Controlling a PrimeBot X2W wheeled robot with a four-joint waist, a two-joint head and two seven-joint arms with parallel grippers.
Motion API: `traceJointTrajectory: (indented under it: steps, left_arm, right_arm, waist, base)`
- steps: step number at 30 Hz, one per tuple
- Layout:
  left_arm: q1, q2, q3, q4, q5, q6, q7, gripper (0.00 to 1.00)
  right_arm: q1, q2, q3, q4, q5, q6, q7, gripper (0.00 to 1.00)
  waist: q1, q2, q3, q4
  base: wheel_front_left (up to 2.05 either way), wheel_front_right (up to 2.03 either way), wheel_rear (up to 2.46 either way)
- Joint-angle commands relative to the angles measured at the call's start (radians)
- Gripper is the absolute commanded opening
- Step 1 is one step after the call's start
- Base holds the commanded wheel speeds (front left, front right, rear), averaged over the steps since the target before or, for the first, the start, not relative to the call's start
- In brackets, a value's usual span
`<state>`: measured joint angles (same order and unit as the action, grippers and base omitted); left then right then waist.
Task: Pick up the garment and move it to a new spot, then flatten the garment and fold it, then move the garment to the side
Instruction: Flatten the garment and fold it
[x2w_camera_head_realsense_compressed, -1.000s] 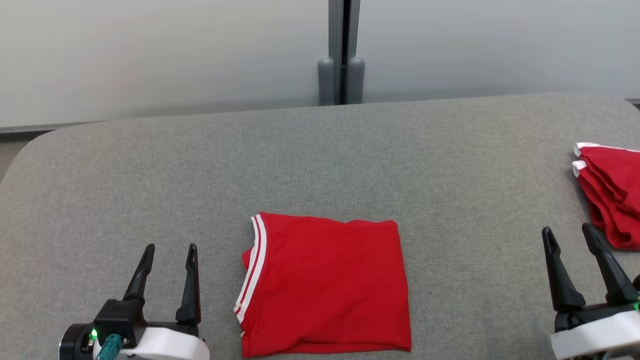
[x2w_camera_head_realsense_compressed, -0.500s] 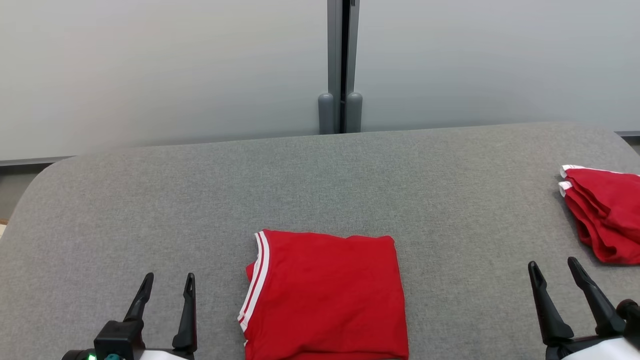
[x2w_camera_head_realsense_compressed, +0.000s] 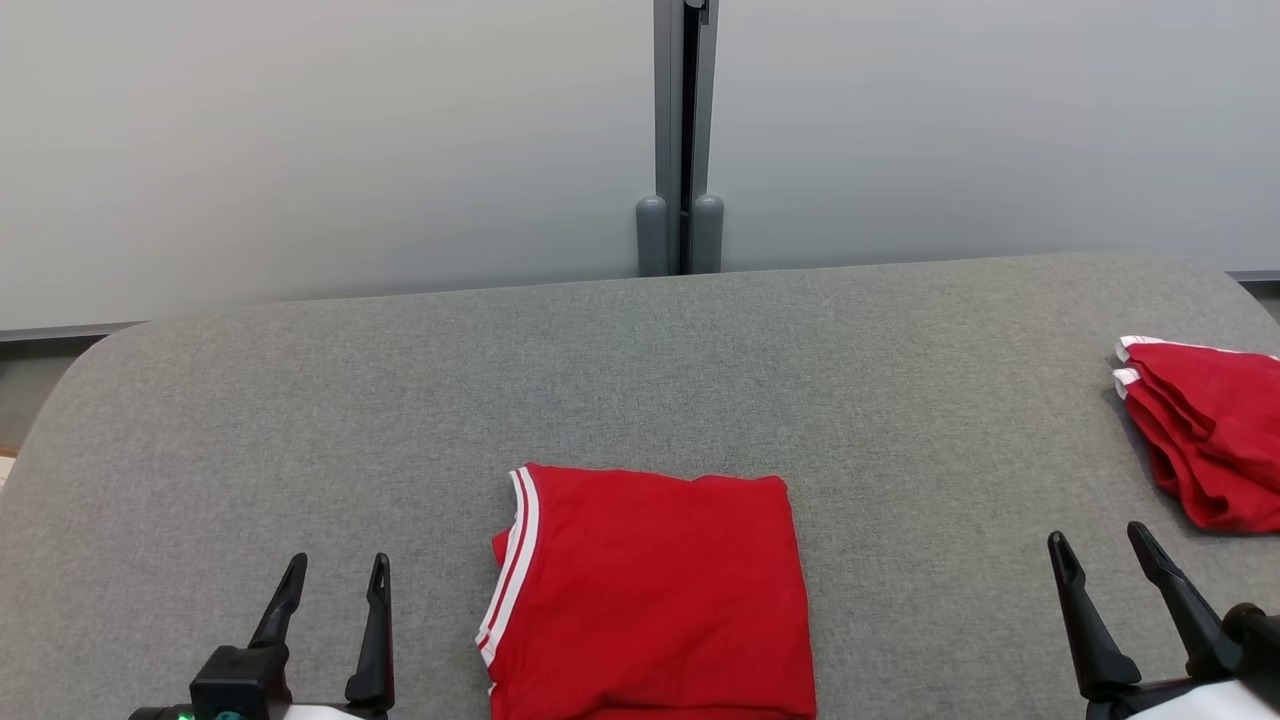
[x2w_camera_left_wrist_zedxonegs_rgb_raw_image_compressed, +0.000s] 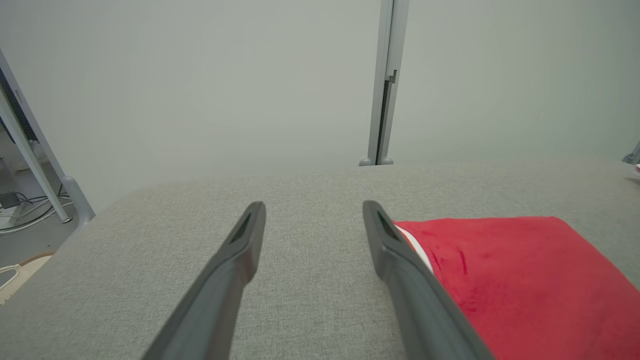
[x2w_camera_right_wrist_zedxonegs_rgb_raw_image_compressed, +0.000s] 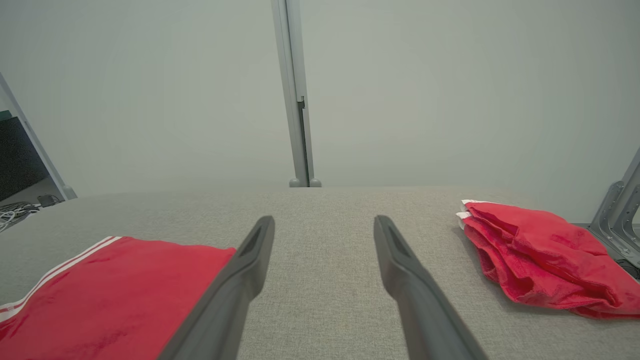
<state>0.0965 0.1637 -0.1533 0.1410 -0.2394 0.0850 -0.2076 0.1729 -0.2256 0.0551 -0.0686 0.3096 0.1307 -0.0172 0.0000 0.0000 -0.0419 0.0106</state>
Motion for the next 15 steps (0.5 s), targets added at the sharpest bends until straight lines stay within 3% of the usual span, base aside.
traceJointTrajectory:
  steps: [1, 15]
  left_arm:
    - [0.006, 0.003, 0.000, 0.001, -0.006, 0.004, -0.007, 1.00]
    - [-0.039, -0.003, -0.018, 0.008, -0.009, -0.001, -0.018, 1.00]
  right_arm:
    - [0.009, -0.003, -0.002, -0.004, -0.001, 0.000, 0.007, 1.00]
    - [0.006, -0.007, -0.002, 0.009, 0.014, 0.000, 0.014, 1.00]
  waist:
    - [0.0000, 0.0000, 0.000, 0.001]
    - [0.0000, 0.0000, 0.011, 0.039]
  base:
    - [0.00, 0.00, 0.00]
    - [0.00, 0.00, 0.00]
